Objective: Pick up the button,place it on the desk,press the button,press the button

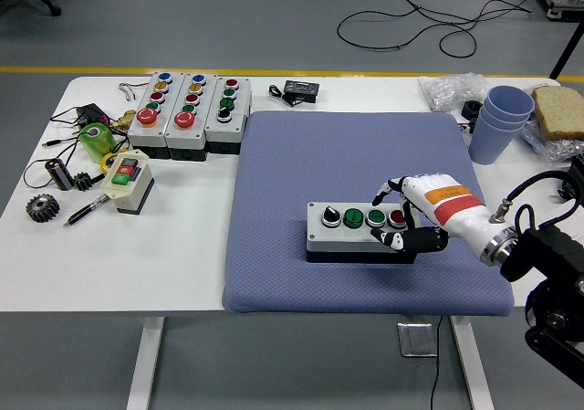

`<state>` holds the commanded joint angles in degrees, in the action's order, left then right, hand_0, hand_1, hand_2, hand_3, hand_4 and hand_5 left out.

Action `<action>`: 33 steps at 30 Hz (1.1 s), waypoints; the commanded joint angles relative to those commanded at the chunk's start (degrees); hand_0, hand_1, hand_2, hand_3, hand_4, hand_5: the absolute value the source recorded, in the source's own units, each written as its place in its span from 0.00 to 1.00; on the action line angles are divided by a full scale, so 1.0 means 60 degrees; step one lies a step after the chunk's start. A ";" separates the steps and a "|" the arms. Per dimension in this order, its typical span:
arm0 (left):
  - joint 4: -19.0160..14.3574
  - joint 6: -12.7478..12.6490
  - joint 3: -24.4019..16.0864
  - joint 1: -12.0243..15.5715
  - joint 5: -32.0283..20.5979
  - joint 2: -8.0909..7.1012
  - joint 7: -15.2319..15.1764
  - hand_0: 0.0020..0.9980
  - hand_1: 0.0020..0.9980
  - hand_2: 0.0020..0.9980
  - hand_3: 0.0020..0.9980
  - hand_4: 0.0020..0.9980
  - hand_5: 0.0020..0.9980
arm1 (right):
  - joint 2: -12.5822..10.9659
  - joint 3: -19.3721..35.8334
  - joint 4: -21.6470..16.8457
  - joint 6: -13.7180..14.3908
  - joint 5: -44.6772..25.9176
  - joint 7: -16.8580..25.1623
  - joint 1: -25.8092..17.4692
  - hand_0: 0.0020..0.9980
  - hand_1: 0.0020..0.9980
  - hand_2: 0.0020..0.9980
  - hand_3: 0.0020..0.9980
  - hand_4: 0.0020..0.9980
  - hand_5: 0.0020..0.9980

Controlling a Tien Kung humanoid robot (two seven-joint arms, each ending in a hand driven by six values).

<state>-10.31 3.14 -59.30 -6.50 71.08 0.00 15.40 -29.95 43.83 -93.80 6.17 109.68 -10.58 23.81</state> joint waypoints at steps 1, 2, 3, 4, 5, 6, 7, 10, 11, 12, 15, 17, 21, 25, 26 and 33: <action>0.0000 -0.0001 -0.0008 0.0001 0.0011 0.0000 0.0003 0.77 0.91 0.94 0.87 0.64 0.89 | -0.0008 -0.0007 0.0003 -0.0003 -0.0001 0.0007 -0.0023 0.14 0.00 0.21 0.60 0.78 0.46; 0.0000 -0.0001 -0.0013 0.0001 0.0019 0.0000 0.0005 0.77 0.91 0.94 0.87 0.64 0.89 | -0.0013 -0.0012 0.0006 -0.0007 -0.0003 0.0011 -0.0037 0.14 0.00 0.21 0.60 0.78 0.46; 0.0000 -0.0001 -0.0015 0.0001 0.0023 0.0000 0.0006 0.77 0.91 0.94 0.87 0.64 0.89 | -0.0016 -0.0015 0.0008 -0.0009 -0.0004 0.0013 -0.0044 0.14 0.00 0.21 0.60 0.78 0.46; 0.0000 0.0001 -0.0009 0.0001 0.0021 0.0000 0.0006 0.77 0.91 0.94 0.87 0.64 0.89 | -0.0020 -0.0021 0.0015 -0.0012 -0.0005 0.0013 -0.0055 0.14 0.00 0.21 0.60 0.78 0.46; 0.0000 0.0003 0.0001 0.0001 0.0017 0.0000 0.0006 0.77 0.91 0.94 0.87 0.64 0.89 | -0.0024 -0.0028 0.0026 -0.0018 -0.0005 0.0013 -0.0069 0.14 0.00 0.21 0.60 0.78 0.46; 0.0000 0.0009 0.0011 0.0001 0.0021 0.0000 0.0007 0.77 0.91 0.94 0.87 0.64 0.89 | -0.0025 -0.0038 0.0049 -0.0022 -0.0005 0.0012 -0.0087 0.14 0.00 0.21 0.60 0.78 0.46; 0.0000 0.0011 0.0012 0.0002 0.0026 0.0000 0.0008 0.77 0.91 0.94 0.87 0.64 0.89 | -0.0025 -0.0044 0.0060 -0.0022 -0.0005 0.0013 -0.0100 0.14 0.00 0.21 0.60 0.78 0.46; 0.0000 0.0013 -0.0001 0.0012 0.0050 0.0000 0.0010 0.77 0.91 0.94 0.87 0.64 0.89 | -0.0023 -0.0068 0.0089 -0.0029 -0.0004 0.0022 -0.0129 0.14 0.00 0.21 0.60 0.79 0.46; 0.0000 0.0015 -0.0001 0.0014 0.0059 0.0000 0.0011 0.77 0.91 0.94 0.87 0.64 0.89 | -0.0019 -0.0074 0.0112 -0.0033 -0.0007 0.0023 -0.0134 0.14 0.00 0.21 0.60 0.79 0.46; 0.0000 0.0015 -0.0001 0.0015 0.0062 0.0000 0.0010 0.77 0.91 0.94 0.87 0.64 0.89 | -0.0017 -0.0076 0.0123 -0.0034 -0.0009 0.0024 -0.0137 0.14 0.00 0.21 0.60 0.79 0.46; 0.0000 0.0013 -0.0013 0.0025 0.0074 0.0000 0.0007 0.77 0.91 0.94 0.87 0.64 0.89 | -0.0007 -0.0102 0.0162 -0.0046 -0.0006 0.0017 -0.0143 0.14 0.00 0.21 0.60 0.79 0.46; 0.0000 0.0014 -0.0029 0.0023 0.0105 0.0000 0.0007 0.77 0.91 0.94 0.87 0.64 0.89 | 0.0001 -0.0118 0.0179 -0.0054 -0.0004 0.0020 -0.0146 0.14 0.00 0.21 0.60 0.79 0.46; 0.0000 0.0006 -0.0049 0.0015 0.0123 0.0000 0.0002 0.77 0.91 0.94 0.87 0.64 0.89 | 0.0024 -0.0160 0.0251 -0.0084 0.0009 0.0017 -0.0119 0.14 0.00 0.21 0.60 0.79 0.46; 0.0000 -0.0003 -0.0087 -0.0011 0.0140 0.0000 -0.0003 0.77 0.91 0.94 0.87 0.64 0.89 | 0.0035 -0.0210 0.0336 -0.0113 0.0006 0.0024 -0.0083 0.14 0.00 0.21 0.60 0.79 0.46; 0.0000 -0.0003 -0.0098 -0.0020 0.0153 0.0000 -0.0004 0.77 0.91 0.94 0.87 0.64 0.89 | 0.0033 -0.0244 0.0366 -0.0123 0.0021 0.0019 -0.0073 0.14 0.00 0.21 0.60 0.79 0.46; 0.0000 0.0000 -0.0172 -0.0038 0.0244 0.0000 0.0006 0.77 0.91 0.94 0.87 0.64 0.89 | 0.0053 -0.0242 0.0420 -0.0156 0.0019 0.0025 -0.0087 0.14 0.00 0.21 0.60 0.79 0.46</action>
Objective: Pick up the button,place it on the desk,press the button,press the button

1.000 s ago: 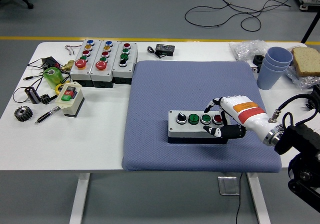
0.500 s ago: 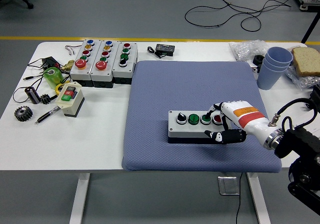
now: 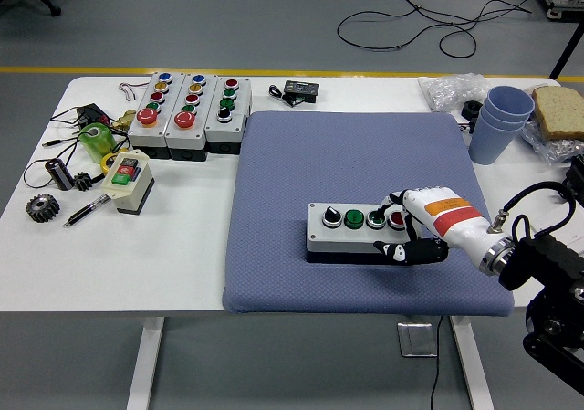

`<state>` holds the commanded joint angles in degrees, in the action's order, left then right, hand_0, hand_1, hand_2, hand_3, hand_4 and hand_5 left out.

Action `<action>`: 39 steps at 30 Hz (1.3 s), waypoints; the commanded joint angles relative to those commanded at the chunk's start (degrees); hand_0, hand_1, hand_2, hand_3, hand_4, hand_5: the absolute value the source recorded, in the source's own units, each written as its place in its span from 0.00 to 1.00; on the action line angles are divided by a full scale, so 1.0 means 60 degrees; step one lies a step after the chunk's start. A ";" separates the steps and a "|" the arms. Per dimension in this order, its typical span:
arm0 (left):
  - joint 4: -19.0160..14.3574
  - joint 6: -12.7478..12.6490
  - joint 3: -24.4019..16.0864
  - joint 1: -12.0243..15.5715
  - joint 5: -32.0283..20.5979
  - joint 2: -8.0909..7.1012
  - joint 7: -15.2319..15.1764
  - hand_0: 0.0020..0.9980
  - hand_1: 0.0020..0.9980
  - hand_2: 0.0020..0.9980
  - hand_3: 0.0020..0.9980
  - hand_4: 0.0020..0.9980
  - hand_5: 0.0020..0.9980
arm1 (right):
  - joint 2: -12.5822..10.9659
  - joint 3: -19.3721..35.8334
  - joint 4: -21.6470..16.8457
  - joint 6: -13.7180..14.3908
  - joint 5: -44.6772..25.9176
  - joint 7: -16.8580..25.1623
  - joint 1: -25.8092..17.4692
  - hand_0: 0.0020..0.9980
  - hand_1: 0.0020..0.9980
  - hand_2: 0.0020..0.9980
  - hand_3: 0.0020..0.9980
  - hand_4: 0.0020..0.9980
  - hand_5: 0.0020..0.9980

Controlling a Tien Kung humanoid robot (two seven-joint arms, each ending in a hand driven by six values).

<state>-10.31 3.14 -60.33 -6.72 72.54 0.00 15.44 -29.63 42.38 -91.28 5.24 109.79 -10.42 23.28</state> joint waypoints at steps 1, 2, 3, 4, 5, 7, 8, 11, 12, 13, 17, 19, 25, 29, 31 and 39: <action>0.0000 -0.0004 -0.0042 -0.0007 0.0043 0.0000 0.0003 0.77 0.91 0.94 0.87 0.64 0.89 | -0.0001 0.0027 0.0000 0.0002 -0.0001 0.0008 -0.0005 0.14 0.00 0.21 0.60 0.79 0.46; 0.0000 -0.0008 -0.0076 -0.0013 0.0078 0.0000 0.0005 0.77 0.91 0.94 0.87 0.64 0.89 | -0.0002 0.0049 0.0000 0.0004 -0.0002 0.0014 -0.0009 0.14 0.00 0.21 0.60 0.79 0.46; 0.0000 -0.0014 -0.0158 -0.0030 0.0161 0.0000 0.0008 0.77 0.91 0.94 0.87 0.64 0.89 | -0.0015 0.0119 -0.0028 0.0027 -0.0010 0.0034 -0.0010 0.14 0.00 0.21 0.60 0.79 0.46; 0.0000 -0.0015 -0.0222 -0.0039 0.0238 0.0000 0.0013 0.77 0.91 0.94 0.87 0.64 0.89 | -0.0034 0.0195 -0.0073 0.0074 -0.0030 0.0060 -0.0019 0.14 0.00 0.21 0.60 0.79 0.46; 0.0000 -0.0013 -0.0274 -0.0045 0.0311 0.0000 0.0019 0.77 0.91 0.94 0.87 0.64 0.90 | -0.0056 0.0275 -0.0129 0.0137 -0.0059 0.0089 -0.0035 0.14 0.00 0.21 0.60 0.79 0.46; 0.0000 -0.0014 -0.0322 -0.0052 0.0371 0.0000 0.0024 0.77 0.91 0.94 0.87 0.64 0.90 | -0.0103 0.0539 -0.0303 0.0377 -0.0296 0.0220 -0.0096 0.14 0.00 0.21 0.60 0.79 0.46; 0.0000 -0.0014 -0.0328 -0.0053 0.0378 0.0000 0.0025 0.77 0.91 0.94 0.87 0.64 0.90 | -0.0111 0.0588 -0.0333 0.0419 -0.0340 0.0243 -0.0106 0.14 0.00 0.21 0.60 0.79 0.46; 0.0000 -0.0008 -0.0214 -0.0073 0.0244 0.0000 0.0026 0.77 0.91 0.94 0.87 0.64 0.90 | -0.0123 0.1062 -0.0497 0.0938 -0.1085 0.0635 -0.0222 0.16 0.00 0.25 0.72 0.79 0.45; 0.0000 -0.0006 -0.0188 -0.0077 0.0221 0.0000 0.0027 0.77 0.91 0.94 0.87 0.64 0.90 | -0.0123 0.1188 -0.0518 0.1091 -0.1486 0.0767 -0.0249 0.16 0.00 0.25 0.72 0.79 0.45; 0.0000 0.0000 -0.0146 -0.0077 0.0180 0.0000 0.0030 0.77 0.91 0.94 0.87 0.64 0.90 | -0.0115 0.1330 -0.0527 0.1165 -0.1832 0.0927 -0.0292 0.16 0.00 0.25 0.72 0.79 0.45; 0.0000 0.0009 -0.0071 -0.0071 0.0118 0.0000 0.0040 0.77 0.91 0.94 0.87 0.64 0.90 | -0.0104 0.1713 -0.0549 0.1306 -0.3436 0.1537 -0.0436 0.34 0.23 0.49 0.83 0.79 0.40; 0.0000 0.0010 -0.0065 -0.0059 0.0106 0.0000 0.0040 0.77 0.91 0.94 0.87 0.64 0.90 | -0.0094 0.1851 -0.0629 0.1533 -0.4305 0.1984 -0.0524 0.34 0.23 0.49 0.83 0.79 0.40; 0.0000 0.0022 -0.0053 -0.0036 0.0117 0.0000 0.0049 0.77 0.91 0.94 0.87 0.64 0.90 | -0.0040 0.2279 -0.0726 0.2064 -0.6664 0.2740 -0.0735 0.50 0.47 0.64 0.83 0.78 0.37; 0.0000 0.0048 -0.0016 -0.0043 0.0086 0.0000 0.0048 0.77 0.91 0.94 0.87 0.64 0.90 | -0.0014 0.2398 -0.0657 0.2253 -0.8253 0.2947 -0.0851 0.66 0.64 0.75 0.81 0.75 0.28; 0.0000 0.0052 -0.0010 -0.0044 0.0082 0.0000 0.0048 0.77 0.91 0.94 0.87 0.64 0.90 | -0.0011 0.2411 -0.0645 0.2278 -0.8998 0.2976 -0.0867 0.66 0.64 0.75 0.81 0.75 0.28; 0.0000 0.0052 -0.0040 -0.0001 0.0038 0.0000 0.0015 0.77 0.91 0.94 0.87 0.64 0.90 | 0.0091 0.2570 -0.0327 0.2474 -1.2226 0.3442 -0.1099 0.73 0.69 0.77 0.79 0.76 0.32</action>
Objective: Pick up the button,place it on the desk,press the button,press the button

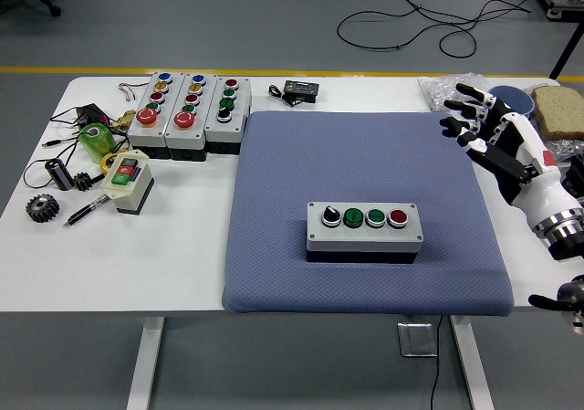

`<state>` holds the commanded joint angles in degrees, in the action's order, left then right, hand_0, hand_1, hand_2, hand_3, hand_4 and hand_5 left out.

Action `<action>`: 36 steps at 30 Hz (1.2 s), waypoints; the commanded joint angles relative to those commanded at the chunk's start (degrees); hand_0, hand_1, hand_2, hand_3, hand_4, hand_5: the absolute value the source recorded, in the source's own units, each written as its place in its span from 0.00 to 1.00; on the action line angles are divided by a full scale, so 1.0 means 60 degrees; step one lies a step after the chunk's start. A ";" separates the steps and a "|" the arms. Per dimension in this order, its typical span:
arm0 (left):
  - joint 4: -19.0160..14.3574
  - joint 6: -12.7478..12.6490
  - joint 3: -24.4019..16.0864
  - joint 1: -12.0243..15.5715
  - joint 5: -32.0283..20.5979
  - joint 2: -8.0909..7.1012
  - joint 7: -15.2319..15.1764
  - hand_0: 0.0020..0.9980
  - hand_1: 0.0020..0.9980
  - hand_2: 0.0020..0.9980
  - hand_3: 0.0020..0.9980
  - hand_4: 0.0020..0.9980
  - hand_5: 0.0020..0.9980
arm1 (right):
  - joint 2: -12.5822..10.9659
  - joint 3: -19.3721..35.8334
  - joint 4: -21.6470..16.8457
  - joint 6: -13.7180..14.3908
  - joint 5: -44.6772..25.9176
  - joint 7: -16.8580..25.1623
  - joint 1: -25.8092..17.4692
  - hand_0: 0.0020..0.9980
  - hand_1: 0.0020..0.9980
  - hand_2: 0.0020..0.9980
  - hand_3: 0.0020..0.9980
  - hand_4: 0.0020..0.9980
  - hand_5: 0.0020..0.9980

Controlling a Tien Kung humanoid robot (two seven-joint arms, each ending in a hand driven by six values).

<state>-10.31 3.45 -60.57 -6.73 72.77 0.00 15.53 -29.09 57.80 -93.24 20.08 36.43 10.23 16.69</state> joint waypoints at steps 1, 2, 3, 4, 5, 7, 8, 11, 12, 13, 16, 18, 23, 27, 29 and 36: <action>0.0000 -0.0001 0.0004 0.0003 -0.0005 0.0000 -0.0003 0.77 0.91 0.94 0.87 0.64 0.90 | 0.0001 0.0017 0.0019 0.0034 -0.0372 0.0040 -0.0020 0.73 0.69 0.77 0.79 0.76 0.32; 0.0000 -0.0002 0.0006 0.0005 -0.0007 0.0000 -0.0004 0.77 0.91 0.94 0.87 0.64 0.90 | 0.0002 0.0024 0.0026 0.0046 -0.0807 0.0055 -0.0028 0.73 0.69 0.75 0.73 0.77 0.36; 0.0000 -0.0004 0.0018 0.0008 -0.0030 0.0000 -0.0009 0.77 0.91 0.94 0.87 0.64 0.90 | 0.0011 0.0053 0.0068 0.0135 -0.1241 0.0133 -0.0061 0.73 0.69 0.75 0.73 0.77 0.36; 0.0000 -0.0005 0.0023 0.0010 -0.0040 0.0000 -0.0012 0.77 0.91 0.94 0.87 0.64 0.90 | 0.0014 0.0064 0.0086 0.0172 -0.1614 0.0166 -0.0074 0.73 0.69 0.75 0.73 0.77 0.36; 0.0000 -0.0002 0.0033 0.0013 -0.0050 0.0000 -0.0011 0.77 0.91 0.94 0.87 0.64 0.90 | 0.0021 0.0077 0.0124 0.0233 -0.1962 0.0247 -0.0086 0.73 0.69 0.75 0.73 0.77 0.36; 0.0000 0.0000 0.0037 0.0014 -0.0055 0.0000 -0.0011 0.77 0.91 0.94 0.87 0.64 0.90 | 0.0024 0.0084 0.0143 0.0263 -0.2831 0.0289 -0.0092 0.73 0.69 0.75 0.73 0.77 0.36; 0.0000 -0.0002 0.0021 0.0015 -0.0042 0.0000 -0.0009 0.77 0.91 0.94 0.87 0.64 0.90 | 0.0037 0.0113 0.0176 0.0301 -0.3203 0.0334 -0.0094 0.74 0.69 0.74 0.72 0.77 0.37; 0.0000 -0.0012 0.0026 0.0021 -0.0058 0.0000 -0.0011 0.77 0.91 0.94 0.87 0.64 0.90 | 0.0066 0.0195 0.0239 0.0334 -0.4365 0.0378 -0.0106 0.74 0.69 0.74 0.72 0.77 0.37; 0.0000 -0.0016 0.0019 0.0022 -0.0056 0.0000 -0.0012 0.77 0.91 0.94 0.87 0.64 0.90 | 0.0077 0.0226 0.0261 0.0332 -0.4577 0.0385 -0.0107 0.74 0.69 0.74 0.72 0.77 0.37; 0.0000 -0.0018 0.0002 0.0023 -0.0043 0.0000 -0.0010 0.77 0.91 0.94 0.87 0.64 0.90 | 0.0093 0.0267 0.0295 0.0327 -0.4561 0.0376 -0.0100 0.74 0.69 0.74 0.72 0.77 0.37; 0.0000 -0.0026 -0.0030 0.0030 -0.0016 0.0000 -0.0010 0.77 0.91 0.94 0.87 0.64 0.90 | 0.0121 0.0352 0.0352 0.0330 -0.4278 0.0345 -0.0097 0.75 0.70 0.75 0.73 0.79 0.33; 0.0000 -0.0033 -0.0058 0.0040 0.0010 0.0000 -0.0008 0.77 0.91 0.94 0.87 0.64 0.90 | 0.0130 0.0395 0.0379 0.0310 -0.4111 0.0321 -0.0105 0.75 0.70 0.75 0.73 0.79 0.33; 0.0000 -0.0049 -0.0125 0.0070 0.0093 0.0000 -0.0007 0.77 0.91 0.94 0.87 0.64 0.90 | 0.0142 0.0469 0.0440 0.0276 -0.3807 0.0274 -0.0173 0.78 0.72 0.79 0.79 0.84 0.26; 0.0000 -0.0055 -0.0159 0.0103 0.0147 0.0000 -0.0012 0.77 0.91 0.94 0.87 0.64 0.90 | 0.0183 0.0515 0.0471 0.0190 -0.3714 0.0253 -0.0251 0.80 0.74 0.81 0.82 0.90 0.21; 0.0000 -0.0055 -0.0179 0.0116 0.0182 0.0000 -0.0014 0.77 0.91 0.94 0.87 0.64 0.90 | 0.0200 0.0548 0.0477 0.0156 -0.3679 0.0235 -0.0282 0.80 0.74 0.81 0.82 0.90 0.21; 0.0000 -0.0047 -0.0084 0.0152 0.0140 0.0000 -0.0037 0.77 0.91 0.94 0.87 0.64 0.90 | 0.0208 0.0774 0.0490 0.0078 -0.3276 0.0165 -0.0436 0.80 0.75 0.81 0.83 0.91 0.22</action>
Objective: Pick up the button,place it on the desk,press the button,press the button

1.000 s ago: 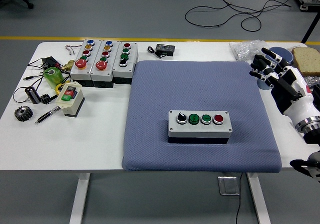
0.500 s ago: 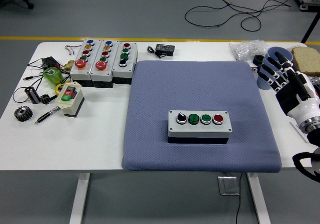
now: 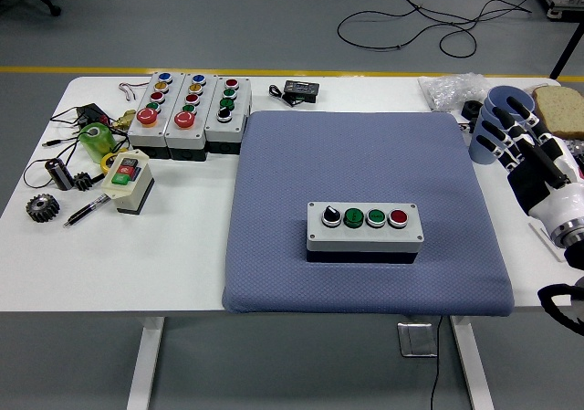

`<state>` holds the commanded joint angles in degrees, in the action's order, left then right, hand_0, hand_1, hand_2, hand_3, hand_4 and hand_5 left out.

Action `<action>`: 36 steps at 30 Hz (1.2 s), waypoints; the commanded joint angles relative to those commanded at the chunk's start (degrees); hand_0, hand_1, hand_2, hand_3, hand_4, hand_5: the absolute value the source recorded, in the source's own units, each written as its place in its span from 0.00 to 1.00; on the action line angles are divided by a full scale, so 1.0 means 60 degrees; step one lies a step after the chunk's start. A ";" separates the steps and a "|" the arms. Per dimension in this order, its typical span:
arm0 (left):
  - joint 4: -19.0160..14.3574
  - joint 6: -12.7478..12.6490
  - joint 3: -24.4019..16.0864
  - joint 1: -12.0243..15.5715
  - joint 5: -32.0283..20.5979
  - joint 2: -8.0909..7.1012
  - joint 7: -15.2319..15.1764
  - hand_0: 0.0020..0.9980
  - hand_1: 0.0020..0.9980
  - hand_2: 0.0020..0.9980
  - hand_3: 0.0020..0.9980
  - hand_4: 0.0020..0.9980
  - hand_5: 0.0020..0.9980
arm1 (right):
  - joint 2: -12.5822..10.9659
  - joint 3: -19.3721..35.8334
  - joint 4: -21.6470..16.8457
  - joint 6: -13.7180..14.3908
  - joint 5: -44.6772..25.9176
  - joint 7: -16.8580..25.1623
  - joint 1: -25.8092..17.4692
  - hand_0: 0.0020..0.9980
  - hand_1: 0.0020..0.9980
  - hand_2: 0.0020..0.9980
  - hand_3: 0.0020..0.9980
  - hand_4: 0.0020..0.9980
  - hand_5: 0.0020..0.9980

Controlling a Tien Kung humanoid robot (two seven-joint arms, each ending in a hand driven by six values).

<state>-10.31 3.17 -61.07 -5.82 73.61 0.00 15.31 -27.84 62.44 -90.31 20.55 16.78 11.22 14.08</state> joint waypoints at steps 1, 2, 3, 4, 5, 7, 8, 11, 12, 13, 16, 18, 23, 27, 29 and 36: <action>0.0000 0.0001 0.0013 0.0003 -0.0006 0.0000 -0.0001 0.77 0.91 0.94 0.87 0.64 0.90 | 0.0003 0.0033 0.0005 0.0001 0.0068 -0.0003 -0.0023 0.80 0.75 0.81 0.83 0.91 0.22; 0.0000 0.0002 0.0029 0.0008 -0.0009 0.0000 -0.0001 0.77 0.91 0.94 0.87 0.64 0.90 | 0.0009 0.0074 0.0016 -0.0003 0.0183 -0.0013 -0.0054 0.80 0.75 0.81 0.83 0.91 0.22; 0.0000 0.0003 0.0037 0.0011 -0.0011 0.0000 0.0000 0.77 0.90 0.94 0.87 0.64 0.90 | 0.0013 0.0094 0.0021 -0.0005 0.0243 -0.0018 -0.0069 0.81 0.76 0.82 0.83 0.92 0.21; 0.0000 0.0007 0.0028 0.0016 0.0027 0.0000 0.0008 0.77 0.90 0.94 0.87 0.64 0.90 | 0.0026 0.0148 0.0041 0.0000 0.0444 -0.0024 -0.0109 0.81 0.76 0.82 0.83 0.92 0.21; 0.0000 0.0008 0.0006 0.0008 0.0060 0.0000 0.0014 0.77 0.90 0.94 0.87 0.64 0.90 | 0.0039 0.0197 0.0056 -0.0001 0.0600 -0.0034 -0.0129 0.81 0.76 0.82 0.83 0.92 0.21; 0.0000 0.0005 -0.0051 -0.0023 0.0122 0.0000 0.0023 0.77 0.90 0.94 0.87 0.64 0.90 | 0.0058 0.0291 0.0083 -0.0020 0.1045 -0.0062 -0.0148 0.81 0.76 0.82 0.83 0.92 0.21; 0.0000 0.0003 -0.0073 -0.0036 0.0142 0.0000 0.0026 0.77 0.90 0.94 0.87 0.64 0.90 | 0.0062 0.0322 0.0091 -0.0031 0.1250 -0.0074 -0.0150 0.81 0.76 0.82 0.83 0.92 0.21; 0.0000 -0.0006 -0.0053 -0.0055 0.0119 0.0000 0.0007 0.77 0.90 0.94 0.87 0.64 0.90 | 0.0024 0.0403 0.0114 -0.0043 0.1845 -0.0177 -0.0185 0.83 0.77 0.85 0.86 0.95 0.17; 0.0000 -0.0011 -0.0030 -0.0058 0.0105 0.0000 -0.0004 0.77 0.90 0.94 0.87 0.64 0.90 | -0.0011 0.0436 0.0125 -0.0030 0.2316 -0.0207 -0.0208 0.83 0.77 0.85 0.86 0.95 0.17; 0.0000 -0.0012 -0.0023 -0.0058 0.0100 0.0000 -0.0008 0.77 0.90 0.94 0.87 0.64 0.90 | -0.0023 0.0446 0.0129 -0.0025 0.2626 -0.0214 -0.0215 0.83 0.77 0.85 0.86 0.95 0.17; 0.0000 -0.0011 0.0021 -0.0062 0.0058 0.0000 -0.0019 0.77 0.90 0.94 0.86 0.64 0.90 | 0.0012 0.0472 0.0206 -0.0038 0.3783 -0.0302 -0.0211 0.89 0.82 0.90 0.94 1.00 0.05; 0.0000 -0.0011 0.0043 -0.0091 0.0023 0.0000 -0.0015 0.77 0.90 0.94 0.86 0.64 0.90 | 0.0043 0.0477 0.0248 -0.0059 0.4278 -0.0369 -0.0180 0.89 0.82 0.90 0.94 1.00 0.05; 0.0000 -0.0018 0.0120 -0.0129 -0.0101 0.0000 -0.0016 0.77 0.90 0.94 0.86 0.64 0.90 | 0.0048 0.0566 0.0301 -0.0175 0.5208 -0.0584 -0.0217 0.91 0.83 0.91 0.94 1.00 0.07; 0.0000 -0.0009 0.0274 -0.0173 -0.0289 0.0000 -0.0051 0.77 0.90 0.93 0.86 0.64 0.91 | 0.0006 0.0726 0.0356 -0.0381 0.6089 -0.1162 -0.0283 0.91 0.85 0.92 0.92 1.00 0.38; 0.0000 -0.0018 0.0282 -0.0192 -0.0330 0.0000 -0.0071 0.77 0.90 0.93 0.86 0.64 0.91 | 0.0008 0.0687 0.0377 -0.0227 0.5656 -0.1521 -0.0252 0.91 0.85 0.92 0.92 1.00 0.38; 0.0000 -0.0038 0.0284 -0.0230 -0.0365 0.0000 -0.0103 0.77 0.90 0.93 0.86 0.64 0.91 | 0.0065 0.0587 0.0427 0.0068 0.4719 -0.1464 -0.0200 0.91 0.84 0.91 0.89 0.99 0.45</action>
<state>-10.31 2.94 -59.37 -7.20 71.42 0.00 14.69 -27.45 65.96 -87.75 20.96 45.09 2.44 12.88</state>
